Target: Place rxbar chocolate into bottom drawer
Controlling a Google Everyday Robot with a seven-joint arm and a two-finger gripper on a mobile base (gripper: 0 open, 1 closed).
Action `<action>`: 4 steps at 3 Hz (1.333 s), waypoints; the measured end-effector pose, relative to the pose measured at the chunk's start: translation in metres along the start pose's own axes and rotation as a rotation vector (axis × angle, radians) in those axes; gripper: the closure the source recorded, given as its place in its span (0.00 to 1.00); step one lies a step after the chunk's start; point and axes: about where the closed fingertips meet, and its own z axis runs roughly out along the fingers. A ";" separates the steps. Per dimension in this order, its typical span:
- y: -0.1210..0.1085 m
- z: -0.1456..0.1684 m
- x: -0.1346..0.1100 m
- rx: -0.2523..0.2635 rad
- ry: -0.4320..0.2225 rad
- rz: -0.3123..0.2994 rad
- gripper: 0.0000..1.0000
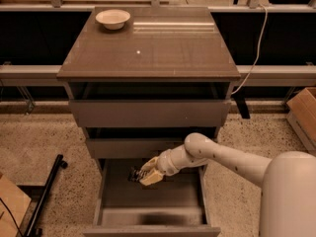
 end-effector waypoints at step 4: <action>0.025 0.108 0.120 -0.022 -0.049 0.243 0.74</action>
Offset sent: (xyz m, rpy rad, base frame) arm -0.0461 0.0276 -0.1212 0.0216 0.2386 -0.0456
